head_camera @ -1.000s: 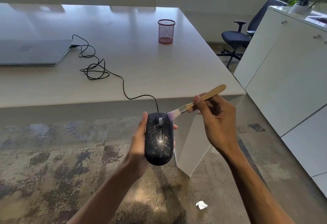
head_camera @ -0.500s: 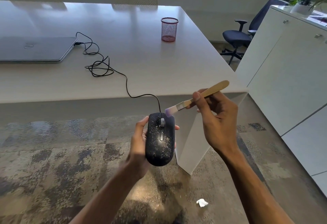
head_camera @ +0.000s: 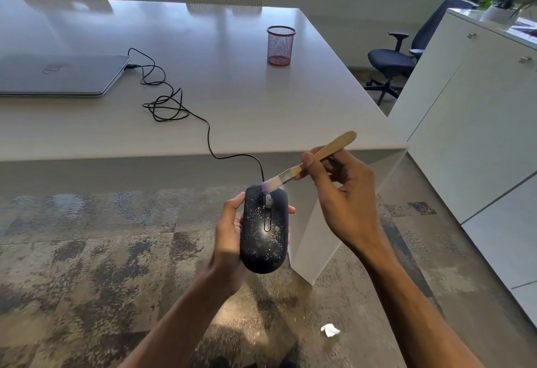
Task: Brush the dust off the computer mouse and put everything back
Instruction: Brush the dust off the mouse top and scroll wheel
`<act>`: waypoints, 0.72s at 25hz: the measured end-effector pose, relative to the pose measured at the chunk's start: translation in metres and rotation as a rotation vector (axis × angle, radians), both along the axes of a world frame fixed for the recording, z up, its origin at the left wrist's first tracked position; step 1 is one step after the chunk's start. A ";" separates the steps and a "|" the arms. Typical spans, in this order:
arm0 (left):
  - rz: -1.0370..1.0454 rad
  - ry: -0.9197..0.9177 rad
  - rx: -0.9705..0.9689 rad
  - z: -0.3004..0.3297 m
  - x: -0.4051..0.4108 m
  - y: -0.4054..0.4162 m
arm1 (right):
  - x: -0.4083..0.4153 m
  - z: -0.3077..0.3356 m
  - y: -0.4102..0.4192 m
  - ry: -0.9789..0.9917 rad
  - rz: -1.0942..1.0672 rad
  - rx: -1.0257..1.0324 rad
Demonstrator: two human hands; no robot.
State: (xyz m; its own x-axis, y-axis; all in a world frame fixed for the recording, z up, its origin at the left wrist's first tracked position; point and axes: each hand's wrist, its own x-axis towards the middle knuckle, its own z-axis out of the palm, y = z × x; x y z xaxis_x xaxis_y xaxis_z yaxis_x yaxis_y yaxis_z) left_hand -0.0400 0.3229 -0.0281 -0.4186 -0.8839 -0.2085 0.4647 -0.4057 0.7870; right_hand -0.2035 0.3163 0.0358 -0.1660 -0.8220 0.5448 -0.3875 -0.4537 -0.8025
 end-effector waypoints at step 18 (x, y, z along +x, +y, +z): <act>0.047 0.008 0.056 0.012 -0.003 -0.001 | -0.006 -0.014 0.044 -0.074 -0.042 -0.058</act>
State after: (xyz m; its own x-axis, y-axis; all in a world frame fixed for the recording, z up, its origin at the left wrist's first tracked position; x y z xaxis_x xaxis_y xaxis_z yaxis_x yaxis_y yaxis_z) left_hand -0.0429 0.3217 -0.0160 -0.3790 -0.8895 -0.2554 0.4904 -0.4271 0.7597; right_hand -0.2092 0.3606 0.0214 -0.2412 -0.7810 0.5761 -0.3474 -0.4848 -0.8027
